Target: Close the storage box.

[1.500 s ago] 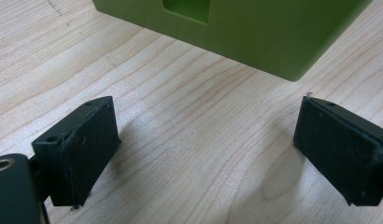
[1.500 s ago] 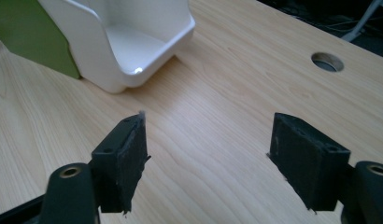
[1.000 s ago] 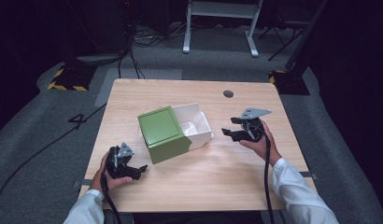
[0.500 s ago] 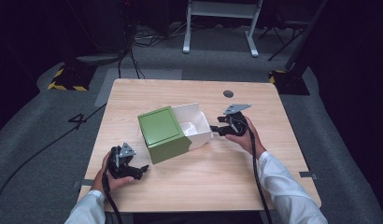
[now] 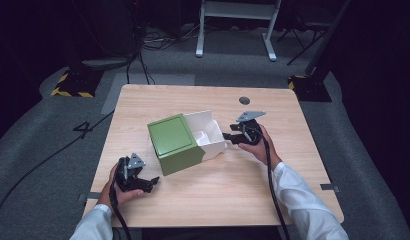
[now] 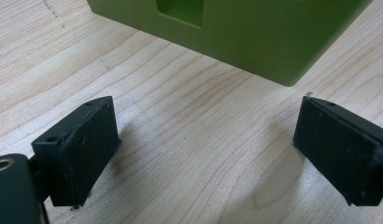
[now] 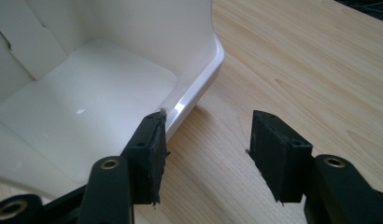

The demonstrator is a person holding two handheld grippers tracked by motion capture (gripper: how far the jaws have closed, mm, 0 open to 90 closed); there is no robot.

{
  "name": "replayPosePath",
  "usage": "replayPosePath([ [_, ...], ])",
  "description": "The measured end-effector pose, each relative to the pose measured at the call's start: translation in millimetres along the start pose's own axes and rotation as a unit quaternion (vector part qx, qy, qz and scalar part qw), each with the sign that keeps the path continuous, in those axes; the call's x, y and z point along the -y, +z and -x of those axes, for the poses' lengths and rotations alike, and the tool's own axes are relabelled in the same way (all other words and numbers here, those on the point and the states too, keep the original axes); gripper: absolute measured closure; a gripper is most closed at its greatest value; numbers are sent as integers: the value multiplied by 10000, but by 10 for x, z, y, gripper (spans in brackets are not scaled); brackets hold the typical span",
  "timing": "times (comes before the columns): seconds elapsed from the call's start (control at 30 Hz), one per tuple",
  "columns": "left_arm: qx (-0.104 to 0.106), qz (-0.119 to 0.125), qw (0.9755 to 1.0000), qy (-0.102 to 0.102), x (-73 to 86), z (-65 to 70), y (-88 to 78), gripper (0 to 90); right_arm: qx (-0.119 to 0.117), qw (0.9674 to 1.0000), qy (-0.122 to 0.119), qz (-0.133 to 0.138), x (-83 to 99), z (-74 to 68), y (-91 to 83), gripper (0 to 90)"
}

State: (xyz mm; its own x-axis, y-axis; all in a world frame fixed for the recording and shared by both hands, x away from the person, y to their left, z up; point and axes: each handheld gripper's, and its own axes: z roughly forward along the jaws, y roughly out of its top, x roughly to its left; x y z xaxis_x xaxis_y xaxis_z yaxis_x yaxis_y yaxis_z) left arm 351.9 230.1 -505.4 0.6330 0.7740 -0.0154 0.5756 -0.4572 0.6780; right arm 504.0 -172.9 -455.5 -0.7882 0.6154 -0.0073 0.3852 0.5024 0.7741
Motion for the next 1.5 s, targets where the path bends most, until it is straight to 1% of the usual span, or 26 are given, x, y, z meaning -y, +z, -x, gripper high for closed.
replayPosePath([
  [0.13, 0, 0, 10000, 0, 0, 0, 0, 69, -78, 9999, 124, -60, 1, 18, 54, 469],
  [0.2, 1, -9, 10000, 4, -1, 0, -1, 69, -79, 9999, 123, -31, -10, 16, 51, 468],
  [0.23, 1, -9, 10000, 3, -1, 0, -1, 69, -104, 9999, 106, 74, -46, 2, 3, 469],
  [0.3, 1, -10, 10000, 4, -1, -1, -1, 69, -135, 9998, 53, 138, -81, -31, -30, 468],
  [0.37, 0, -9, 10000, 4, -1, 0, -1, 69, -89, 9999, -80, 43, -97, -84, -4, 465],
  [0.4, 0, -10, 10000, 6, 0, 0, -1, 69, -89, 9999, -80, 43, -97, -84, -4, 465],
  [0.43, -3, -9, 10000, -2, 0, 1, -2, 69, -89, 9998, -149, 3, -96, -102, 21, 464],
  [0.47, -19, -18, 10000, 9, 0, 3, -5, 69, -121, 9998, -149, -54, -89, -124, 64, 468],
  [0.53, -19, -21, 10000, 11, 0, 3, -5, 69, -139, 9998, -139, -63, -87, -124, 73, 477],
  [0.57, -18, -19, 10000, 8, 0, 3, -5, 69, -183, 9997, -126, -59, -84, -124, 86, 485],
  [0.6, -17, -21, 10000, 12, 0, 3, -5, 69, -264, 9995, -121, -132, -74, -134, 121, 488],
  [0.7, -18, -19, 10000, 8, 1, 3, -4, 69, -360, 9991, -120, -176, -57, -144, 153, 506],
  [0.73, -18, -20, 10000, 13, 0, 3, -5, 69, -436, 9989, -48, -171, -40, -139, 181, 510],
  [0.8, -18, -20, 10000, 13, 1, 3, -5, 69, -461, 9988, -26, -167, -36, -137, 188, 515],
  [0.83, -18, -20, 10000, 12, 1, 3, -5, 69, -503, 9986, 18, -182, -33, -144, 196, 538],
  [0.9, -17, -20, 10000, 13, 0, 3, -5, 69, -546, 9983, 26, -177, -32, -151, 203, 550],
  [1.0, -18, -18, 10000, 15, 0, 2, -4, 69, -602, 9980, -33, -204, -38, -188, 227, 549],
  [1.03, -18, -20, 10000, 14, 0, 3, -5, 69, -602, 9979, -94, -204, -57, -222, 240, 555],
  [1.17, -18, -16, 10000, 11, 0, 3, -4, 69, -588, 9980, -149, -185, -91, -270, 265, 556],
  [1.37, -17, -18, 10000, 10, 0, 3, -4, 69, -689, 9972, -229, -167, -147, -346, 332, 557],
  [1.4, -18, -21, 10000, 13, 0, 3, -5, 69, -719, 9969, -269, -156, -184, -390, 357, 557],
  [1.43, -17, -20, 10000, 12, 0, 3, -5, 69, -719, 9969, -269, -156, -184, -390, 357, 557],
  [1.5, -17, -20, 10000, 13, 0, 3, -5, 69, -728, 9968, -310, -141, -239, -451, 379, 554],
])
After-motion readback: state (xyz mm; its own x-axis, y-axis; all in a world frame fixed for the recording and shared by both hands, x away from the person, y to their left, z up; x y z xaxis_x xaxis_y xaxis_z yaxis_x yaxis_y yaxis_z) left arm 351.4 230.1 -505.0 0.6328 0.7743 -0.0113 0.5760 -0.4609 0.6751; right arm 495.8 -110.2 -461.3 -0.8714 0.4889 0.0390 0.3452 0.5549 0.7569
